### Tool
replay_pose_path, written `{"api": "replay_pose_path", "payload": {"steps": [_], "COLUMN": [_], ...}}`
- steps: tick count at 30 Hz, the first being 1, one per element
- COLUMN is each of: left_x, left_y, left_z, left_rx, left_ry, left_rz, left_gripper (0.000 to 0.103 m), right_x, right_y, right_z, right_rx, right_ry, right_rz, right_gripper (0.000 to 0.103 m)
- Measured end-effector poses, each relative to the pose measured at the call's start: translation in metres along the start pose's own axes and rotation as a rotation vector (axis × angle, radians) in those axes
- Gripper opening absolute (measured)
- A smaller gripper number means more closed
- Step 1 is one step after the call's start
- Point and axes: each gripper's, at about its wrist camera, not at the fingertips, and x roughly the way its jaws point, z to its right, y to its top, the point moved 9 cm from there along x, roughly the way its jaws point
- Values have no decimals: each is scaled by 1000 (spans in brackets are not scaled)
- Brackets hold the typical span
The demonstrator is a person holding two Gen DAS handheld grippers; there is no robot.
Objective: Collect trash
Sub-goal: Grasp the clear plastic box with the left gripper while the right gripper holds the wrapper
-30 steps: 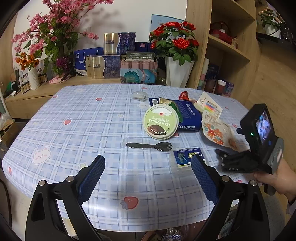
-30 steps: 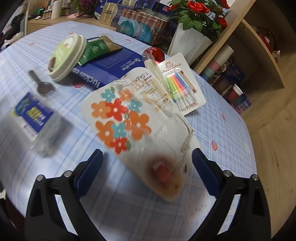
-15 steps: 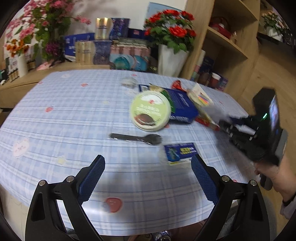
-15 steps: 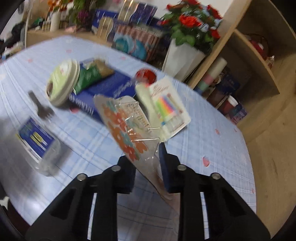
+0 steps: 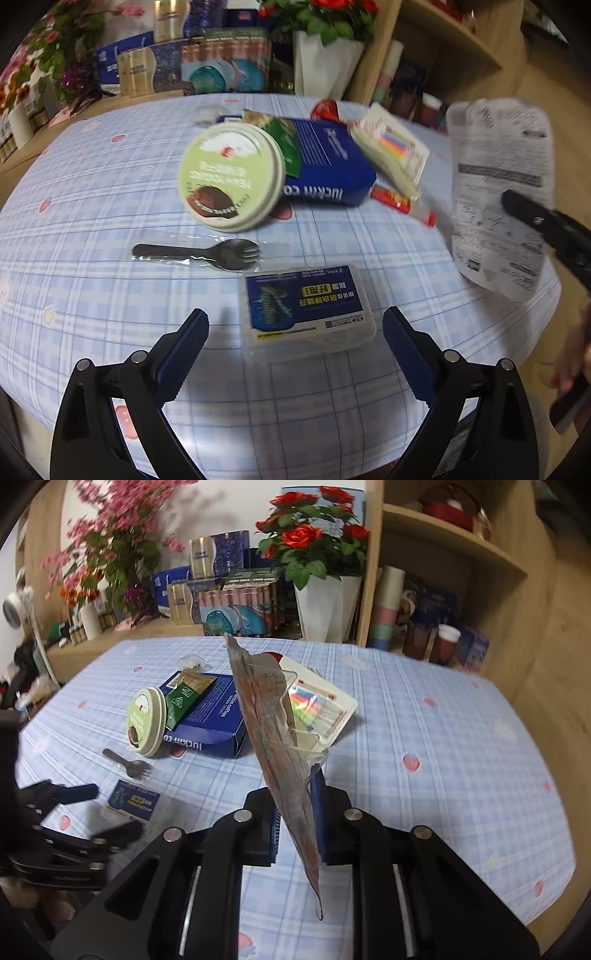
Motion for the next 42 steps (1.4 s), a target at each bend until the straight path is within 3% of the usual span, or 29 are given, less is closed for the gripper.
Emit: {"api": "replay_pose_path", "payload": {"steps": [8, 10, 11, 16, 31, 42], "left_x": [22, 23, 21, 5, -98, -174], "left_y": [1, 0, -1, -2, 13, 5], "left_z": [2, -1, -1, -5, 1, -11], "left_rx": [36, 21, 7, 3, -2, -15], "left_ry": [93, 86, 56, 34, -44, -45], "left_rz": [-43, -52, -51, -32, 144, 245], "left_gripper": [93, 90, 79, 79, 79, 79], "right_x": [-6, -7, -8, -14, -53, -87], "right_y": [-7, -7, -7, -7, -10, -25], "right_z": [1, 1, 1, 1, -14, -37], "right_rx": [53, 60, 64, 73, 94, 98], "right_ry": [26, 33, 39, 54, 101, 164], "right_rz": [1, 0, 0, 4, 24, 13], "right_gripper": [18, 18, 18, 18, 18, 18]}}
